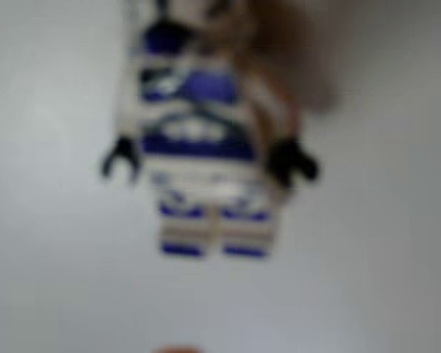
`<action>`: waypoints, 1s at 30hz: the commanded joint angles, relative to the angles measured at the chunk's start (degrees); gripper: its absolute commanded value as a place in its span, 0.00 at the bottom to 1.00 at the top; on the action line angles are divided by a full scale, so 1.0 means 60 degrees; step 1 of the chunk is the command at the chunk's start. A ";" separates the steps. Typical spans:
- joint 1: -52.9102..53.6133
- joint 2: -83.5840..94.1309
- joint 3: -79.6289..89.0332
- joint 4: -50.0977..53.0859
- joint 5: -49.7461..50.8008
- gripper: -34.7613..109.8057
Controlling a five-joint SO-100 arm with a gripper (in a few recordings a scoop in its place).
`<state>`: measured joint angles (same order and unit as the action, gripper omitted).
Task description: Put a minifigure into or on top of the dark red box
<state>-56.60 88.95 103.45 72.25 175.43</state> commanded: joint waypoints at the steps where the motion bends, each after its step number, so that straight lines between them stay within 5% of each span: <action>1: -0.0308 -0.0059 -0.0542 -0.0249 0.0234 0.38; 30: -0.0161 -0.1187 0.0352 -0.3193 -0.0425 0.37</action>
<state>-58.10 80.51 104.41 54.32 173.50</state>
